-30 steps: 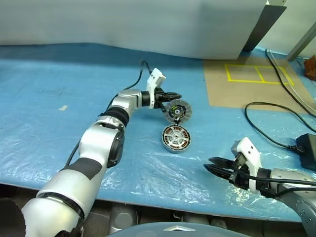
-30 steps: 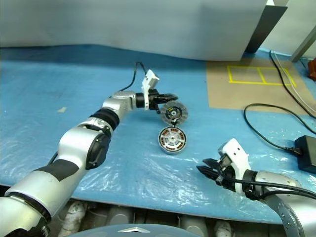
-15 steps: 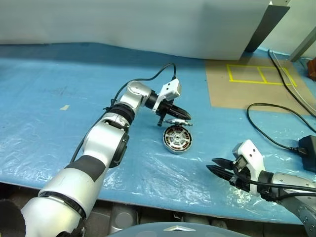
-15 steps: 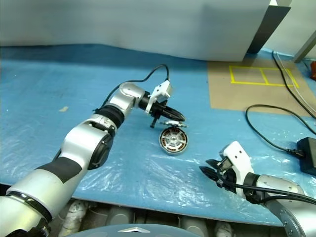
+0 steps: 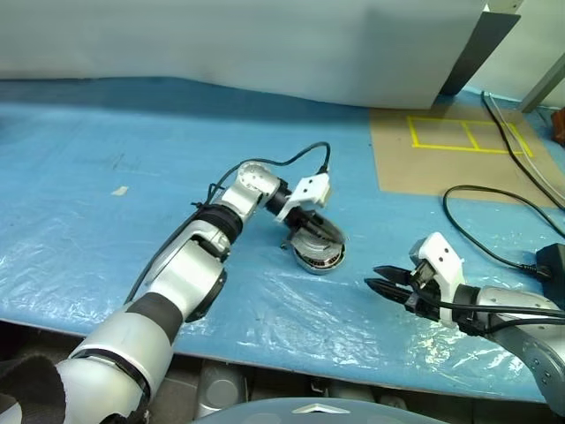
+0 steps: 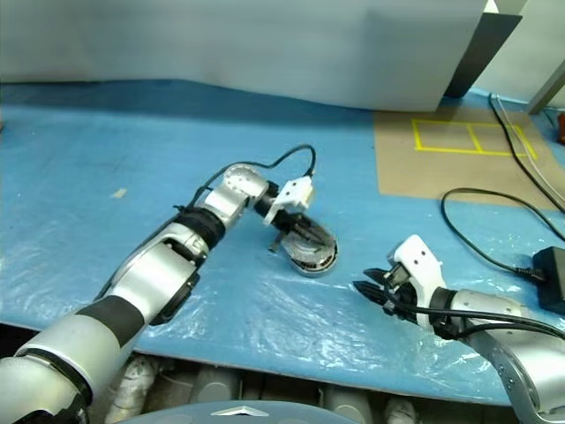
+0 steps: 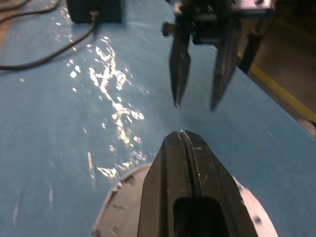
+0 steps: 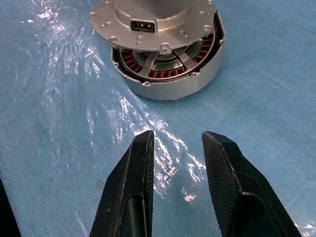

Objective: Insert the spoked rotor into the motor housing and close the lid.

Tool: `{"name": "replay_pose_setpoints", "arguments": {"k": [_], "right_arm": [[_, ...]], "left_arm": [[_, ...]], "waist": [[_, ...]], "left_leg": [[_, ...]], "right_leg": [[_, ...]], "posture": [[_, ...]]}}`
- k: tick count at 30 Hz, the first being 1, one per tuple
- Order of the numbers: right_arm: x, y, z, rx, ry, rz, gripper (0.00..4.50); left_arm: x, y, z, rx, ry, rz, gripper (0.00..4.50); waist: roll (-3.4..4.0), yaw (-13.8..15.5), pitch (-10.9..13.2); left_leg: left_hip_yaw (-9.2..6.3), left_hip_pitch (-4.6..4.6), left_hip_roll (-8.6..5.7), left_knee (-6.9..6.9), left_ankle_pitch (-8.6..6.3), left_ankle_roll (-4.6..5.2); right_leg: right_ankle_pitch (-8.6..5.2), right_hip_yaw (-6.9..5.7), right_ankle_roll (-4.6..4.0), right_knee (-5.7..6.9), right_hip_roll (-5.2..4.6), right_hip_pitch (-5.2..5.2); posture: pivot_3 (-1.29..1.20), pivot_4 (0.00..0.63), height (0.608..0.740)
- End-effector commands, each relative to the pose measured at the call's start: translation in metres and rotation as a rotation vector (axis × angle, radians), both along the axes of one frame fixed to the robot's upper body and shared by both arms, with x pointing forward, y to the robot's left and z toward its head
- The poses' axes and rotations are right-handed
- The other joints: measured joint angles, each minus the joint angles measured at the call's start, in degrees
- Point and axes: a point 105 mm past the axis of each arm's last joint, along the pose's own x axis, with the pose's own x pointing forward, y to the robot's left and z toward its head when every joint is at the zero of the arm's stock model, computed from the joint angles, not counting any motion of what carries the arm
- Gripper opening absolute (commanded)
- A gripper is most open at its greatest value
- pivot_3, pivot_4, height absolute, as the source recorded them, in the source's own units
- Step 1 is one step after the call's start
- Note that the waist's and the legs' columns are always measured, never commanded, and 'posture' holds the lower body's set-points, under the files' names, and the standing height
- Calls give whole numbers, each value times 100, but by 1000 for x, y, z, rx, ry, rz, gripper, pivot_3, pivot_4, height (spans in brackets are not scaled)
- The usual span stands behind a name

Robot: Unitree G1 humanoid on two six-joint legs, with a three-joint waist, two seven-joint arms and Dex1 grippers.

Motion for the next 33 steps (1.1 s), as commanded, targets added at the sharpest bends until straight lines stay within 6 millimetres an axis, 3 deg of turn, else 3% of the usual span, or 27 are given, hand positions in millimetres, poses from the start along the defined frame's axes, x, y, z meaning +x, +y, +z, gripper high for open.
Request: {"name": "replay_pose_setpoints", "arguments": {"k": [1,7,11,14,16,20,24,33], "right_arm": [[8,4,19,14,-73,45,1588],[24,10,52,51,-168,123,1588],[36,23,79,77,-259,168,1588],[40,42,67,35,-234,238,1588],[49,50,65,59,-249,231,1944],[59,62,57,66,-265,258,3163],[64,75,44,37,-278,307,4468],[68,87,16,44,-216,375,4468]], "left_arm": [[5,-4,33,-166,57,37,0],[-1,22,70,-296,62,12,0],[14,51,94,-349,20,143,0],[23,77,77,-258,-11,258,0],[25,93,64,-199,-30,320,0],[21,113,51,-173,-16,411,0],[8,114,46,-164,10,427,0],[6,107,46,-185,56,476,0]], "waist": [[0,-38,0],[6,-61,-2],[11,-56,-1],[14,-60,-3],[16,-70,-4],[21,-97,-4],[21,-113,-4],[21,-208,-4]], "left_leg": [[0,0,0,0,0,0],[2,7,5,-4,0,1],[4,2,6,-1,3,6],[5,2,7,-4,5,8],[6,2,10,-9,5,7],[3,-21,21,-3,6,6],[2,-34,25,2,5,5],[7,-46,30,8,6,4]], "right_leg": [[1,1,2,0,0,-1],[-3,0,-9,5,3,-4],[-3,-1,-13,9,4,-11],[-4,-4,-15,6,4,-8],[-6,-9,-18,6,5,-9],[-7,-18,-22,14,14,-42],[-7,-24,-22,14,15,-44],[-9,-18,-26,16,20,-44]], "posture": [[0,150,740],[0,150,740],[0,150,740],[0,150,740],[0,150,740],[0,150,740],[0,150,740],[0,150,740]]}}
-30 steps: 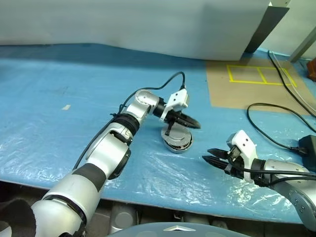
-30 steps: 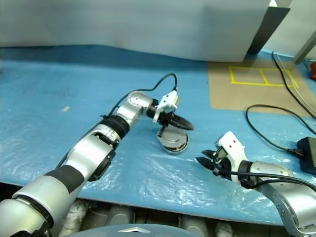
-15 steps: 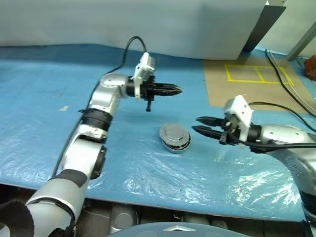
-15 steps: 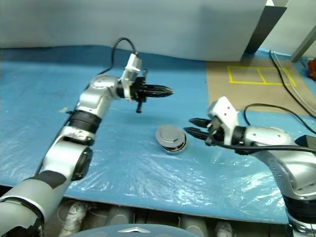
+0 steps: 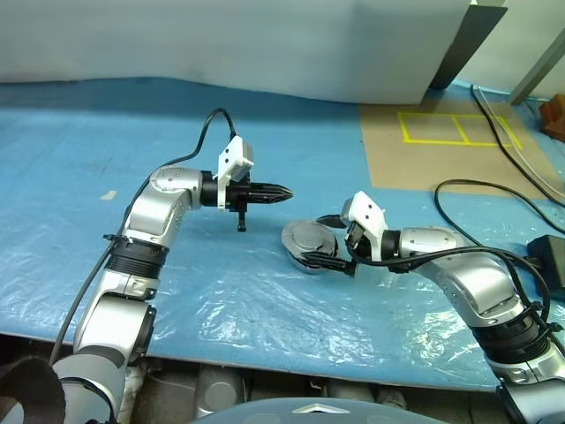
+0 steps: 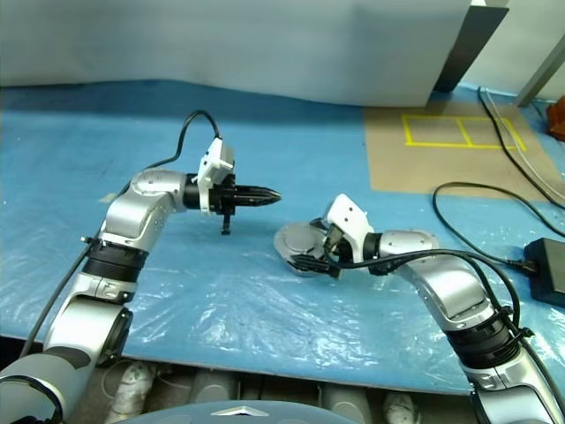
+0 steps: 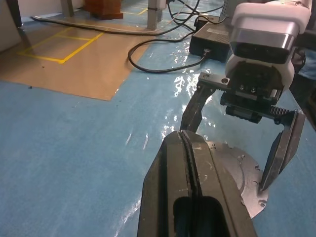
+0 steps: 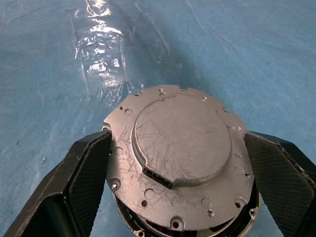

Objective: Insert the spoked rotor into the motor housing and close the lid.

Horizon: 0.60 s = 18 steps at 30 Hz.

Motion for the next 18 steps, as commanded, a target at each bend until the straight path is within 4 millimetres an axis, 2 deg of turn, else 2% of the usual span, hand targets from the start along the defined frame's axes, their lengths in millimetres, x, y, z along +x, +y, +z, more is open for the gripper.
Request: {"name": "replay_pose_setpoints", "arguments": {"k": [1,5,7,8,11,13,18], "right_arm": [[2,10,-7,6,-11,30,4468],[9,10,-20,31,29,-2,4468],[4,9,-29,35,79,6,4468],[1,8,-33,38,100,9,4295],[-1,0,-41,20,110,-12,3574],[-4,-1,-41,10,103,-6,2897],[-9,3,-21,103,134,14,1177]], "left_arm": [[-1,-8,12,-49,-25,2,0],[2,-13,11,-50,-51,18,0],[7,-12,10,-38,-42,37,0],[8,-11,6,-19,-48,44,0],[5,-11,1,-11,-40,28,0],[4,-9,1,-15,-39,26,0],[7,-9,2,-30,-43,47,0]], "waist": [[0,-5,0],[0,-9,0],[1,-6,-1],[2,-6,-2],[2,-3,-3],[2,-1,-3],[2,1,-3]], "left_leg": [[0,0,2,4,0,0],[0,-1,5,10,0,0],[0,-1,5,12,0,0],[0,-1,6,12,0,0],[1,7,6,12,0,0],[1,8,5,12,0,1],[0,10,7,9,0,1]], "right_leg": [[1,0,-1,1,2,0],[2,1,-4,4,6,0],[3,2,-5,5,7,0],[4,2,-6,6,8,0],[3,2,-6,5,8,7],[3,3,-6,5,7,7],[3,3,-7,4,9,9]], "posture": [[0,150,740],[0,150,740],[0,150,740],[0,150,740],[0,150,740],[0,150,740],[0,150,740]]}}
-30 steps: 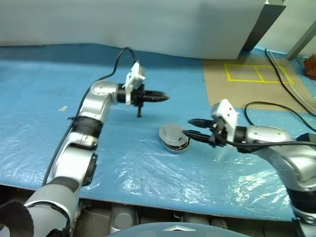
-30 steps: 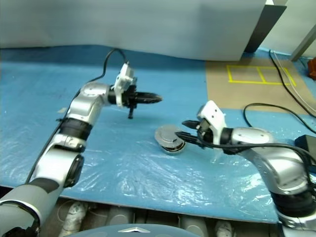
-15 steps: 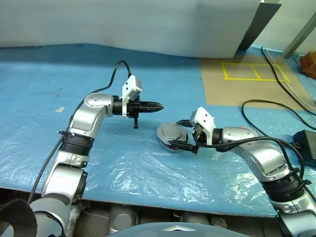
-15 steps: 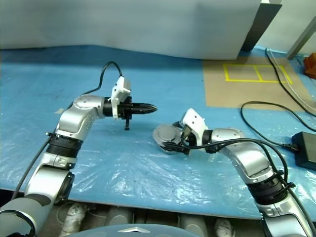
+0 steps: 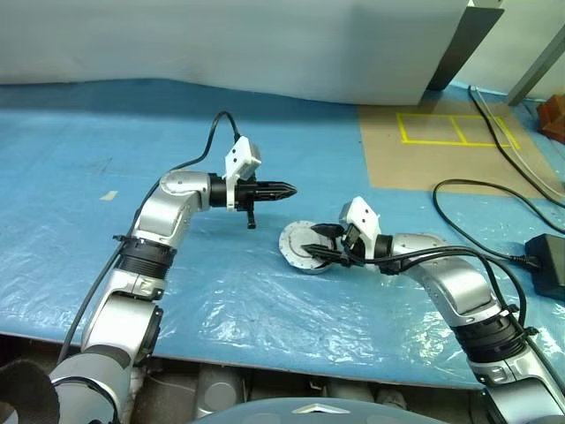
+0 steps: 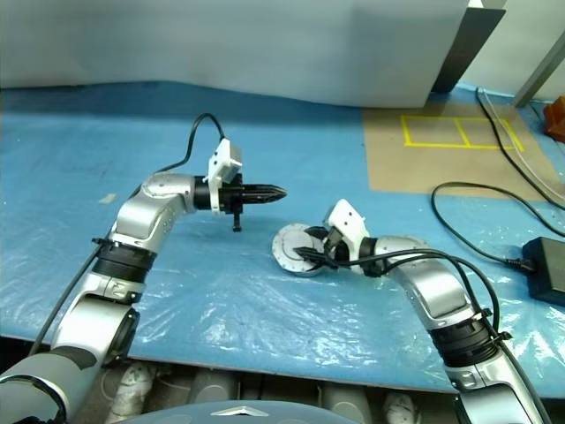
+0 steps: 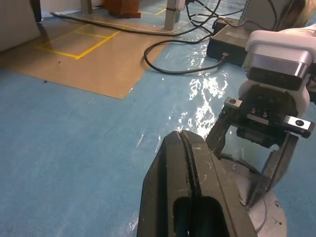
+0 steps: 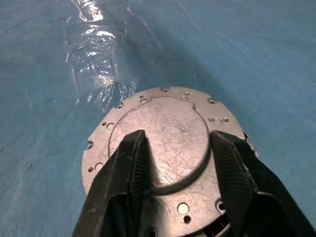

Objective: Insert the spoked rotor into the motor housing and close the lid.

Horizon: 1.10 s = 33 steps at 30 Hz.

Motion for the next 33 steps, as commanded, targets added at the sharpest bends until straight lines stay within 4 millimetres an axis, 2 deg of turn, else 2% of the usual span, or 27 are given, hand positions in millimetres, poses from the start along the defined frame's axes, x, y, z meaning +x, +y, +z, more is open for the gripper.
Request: {"name": "replay_pose_setpoints", "arguments": {"k": [1,7,10,14,17,23,28,33], "right_arm": [[-11,6,3,64,91,47,921],[-6,9,18,71,71,69,921],[-1,4,18,43,61,53,921],[16,-8,22,-28,-58,-46,921],[13,-8,18,-20,-52,-33,1503],[2,4,32,101,-2,25,3381],[0,8,40,101,-37,58,3381],[-6,13,35,86,-16,104,3381]], "left_arm": [[-1,-3,9,-25,-43,-6,0],[-6,-10,6,-39,-36,-22,0],[-8,-10,4,-41,-34,-20,0],[-8,-9,4,-48,-29,-13,0],[-7,-9,2,-46,-28,-10,0],[-7,-11,5,-55,-25,-20,0],[-6,-11,4,-47,-26,-14,0],[-7,-11,5,-47,-33,-20,0]], "waist": [[0,-1,0],[1,-11,0],[1,-8,0],[1,-5,0],[0,-5,0],[1,-10,0],[1,-6,0],[1,-6,0]], "left_leg": [[0,0,0,0,0,0],[0,1,2,0,0,0],[1,2,1,0,0,0],[1,16,1,2,0,0],[1,16,0,2,0,0],[1,16,1,1,0,0],[2,19,1,1,0,0],[2,18,1,1,0,0]], "right_leg": [[0,0,0,-1,0,0],[0,0,-1,0,1,-1],[0,0,-1,0,0,-1],[0,0,-1,1,0,-2],[0,1,-1,0,0,-1],[0,2,-1,0,0,-1],[0,2,-1,0,0,-1],[0,2,-2,-1,0,-1]], "posture": [[0,150,740],[0,150,740],[0,150,740],[0,150,740],[0,150,740],[0,150,740],[0,150,740],[0,150,740]]}}
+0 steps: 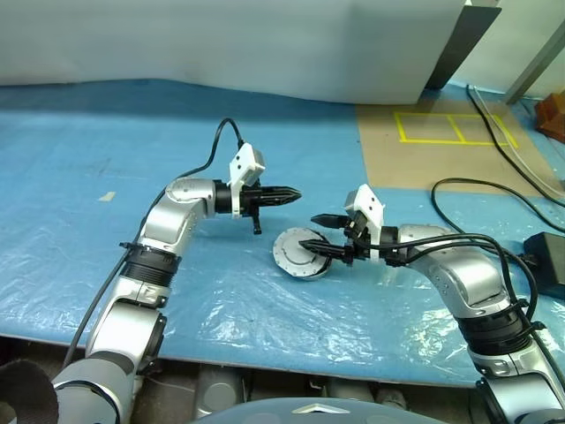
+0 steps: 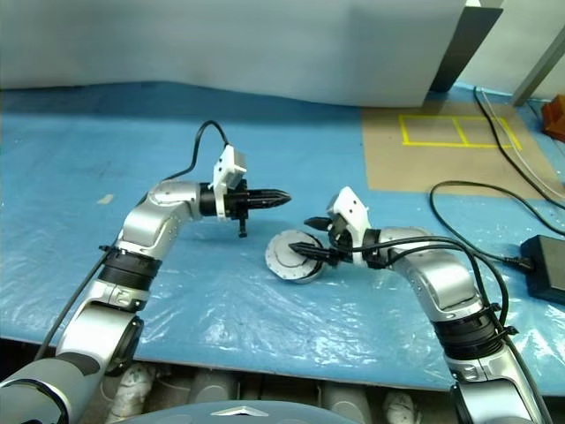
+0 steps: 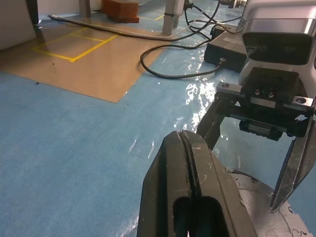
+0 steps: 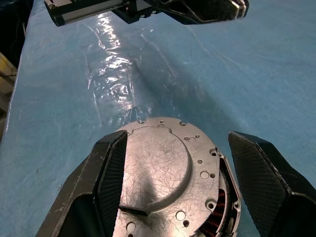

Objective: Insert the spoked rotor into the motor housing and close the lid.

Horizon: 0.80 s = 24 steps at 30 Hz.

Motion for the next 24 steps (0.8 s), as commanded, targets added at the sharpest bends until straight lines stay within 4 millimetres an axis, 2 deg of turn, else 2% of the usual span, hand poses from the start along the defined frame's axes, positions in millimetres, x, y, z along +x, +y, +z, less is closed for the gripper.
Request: {"name": "replay_pose_setpoints", "arguments": {"k": [1,5,7,12,19,24], "right_arm": [[-5,8,5,4,-29,49,3381],[-1,6,-13,-90,-41,60,3381],[-1,6,-13,-92,-34,67,3381],[0,6,-17,-119,-45,76,4489],[-4,3,-32,-207,-51,128,4489],[-1,-1,-34,-256,-101,140,4489]], "left_arm": [[-1,-2,13,-20,-46,-14,0],[1,-1,15,-13,-55,-7,0],[2,0,15,-13,-55,-5,0],[2,3,12,9,-66,5,0],[3,4,13,9,-61,6,0],[1,5,10,26,-59,-4,0]], "waist": [[0,-2,0],[0,-3,0],[0,-4,0],[0,-3,0],[0,-5,0],[0,-7,0]], "left_leg": [[0,0,0,0,0,0],[0,0,1,0,0,0],[0,0,-1,1,0,0],[0,0,0,0,0,0],[0,1,0,0,0,0],[2,3,0,0,0,0]], "right_leg": [[0,0,0,0,0,0],[0,0,0,1,0,0],[0,0,0,1,-1,0],[0,0,0,1,0,0],[0,0,0,1,0,0],[0,2,0,2,0,0]], "posture": [[0,150,740],[0,150,740],[0,150,740],[0,150,740],[0,150,740],[0,150,740]]}}
